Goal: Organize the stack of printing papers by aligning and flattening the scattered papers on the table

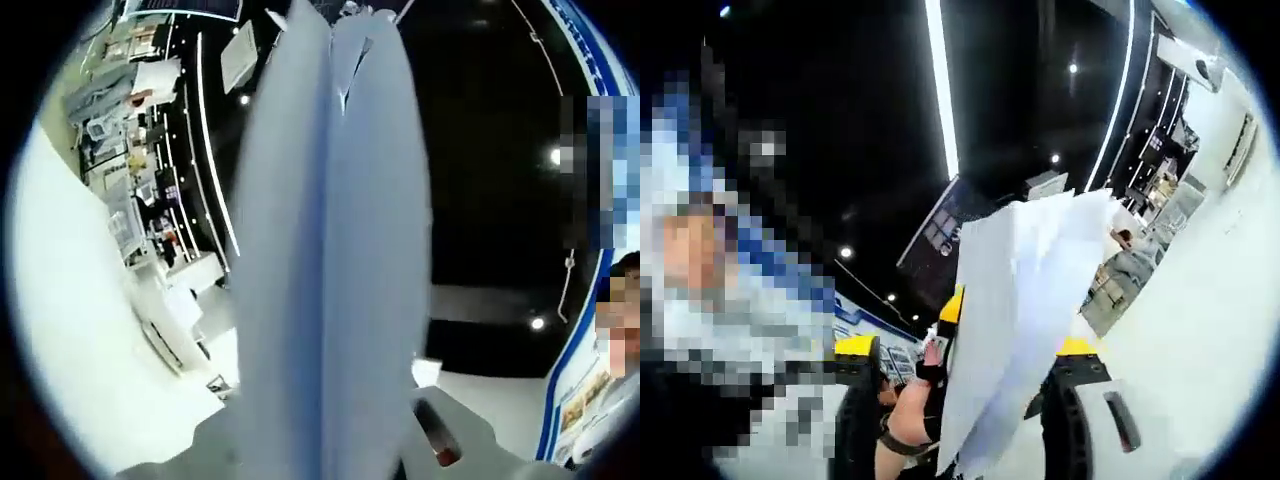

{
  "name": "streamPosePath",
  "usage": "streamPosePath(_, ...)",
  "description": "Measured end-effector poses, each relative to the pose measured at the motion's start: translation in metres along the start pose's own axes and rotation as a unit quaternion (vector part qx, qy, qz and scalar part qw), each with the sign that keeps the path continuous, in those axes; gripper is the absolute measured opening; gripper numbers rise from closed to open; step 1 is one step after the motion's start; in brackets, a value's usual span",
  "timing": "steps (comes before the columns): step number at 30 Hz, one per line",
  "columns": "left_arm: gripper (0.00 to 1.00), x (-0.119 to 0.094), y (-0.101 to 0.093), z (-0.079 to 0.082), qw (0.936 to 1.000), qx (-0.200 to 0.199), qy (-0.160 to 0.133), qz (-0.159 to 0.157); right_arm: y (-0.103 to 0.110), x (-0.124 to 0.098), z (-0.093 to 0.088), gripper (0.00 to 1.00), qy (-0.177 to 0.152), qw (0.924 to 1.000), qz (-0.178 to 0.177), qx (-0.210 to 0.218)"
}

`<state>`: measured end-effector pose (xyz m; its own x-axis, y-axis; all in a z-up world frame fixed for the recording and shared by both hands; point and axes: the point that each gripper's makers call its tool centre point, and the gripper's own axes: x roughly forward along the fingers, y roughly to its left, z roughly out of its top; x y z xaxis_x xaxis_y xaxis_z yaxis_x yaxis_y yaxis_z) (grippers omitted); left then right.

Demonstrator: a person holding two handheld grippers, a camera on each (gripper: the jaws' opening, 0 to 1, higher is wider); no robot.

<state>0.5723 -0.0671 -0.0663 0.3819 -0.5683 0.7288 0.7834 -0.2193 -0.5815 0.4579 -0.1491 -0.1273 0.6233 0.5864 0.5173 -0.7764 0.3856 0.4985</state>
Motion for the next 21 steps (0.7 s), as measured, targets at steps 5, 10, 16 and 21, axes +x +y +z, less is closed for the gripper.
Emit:
streamPosePath(5,0.06,-0.002,0.005,-0.008,0.9993,0.035,0.007,0.014,-0.017,-0.004,0.0,0.0,0.011,0.9983,-0.051,-0.026)
streamPosePath(10,0.06,-0.006,0.006,-0.013,0.9987,0.047,0.012,0.017,-0.023,-0.009,0.001,0.0,0.013,0.9981,-0.058,0.015)
streamPosePath(16,0.06,-0.008,0.006,-0.02,0.9973,0.062,0.036,0.019,-0.025,-0.016,0.003,0.0,0.029,0.9966,-0.068,0.036)
streamPosePath(21,0.06,-0.008,0.001,-0.026,0.9959,0.069,0.057,0.012,-0.02,-0.019,0.005,0.0,0.032,0.9968,-0.066,0.033)
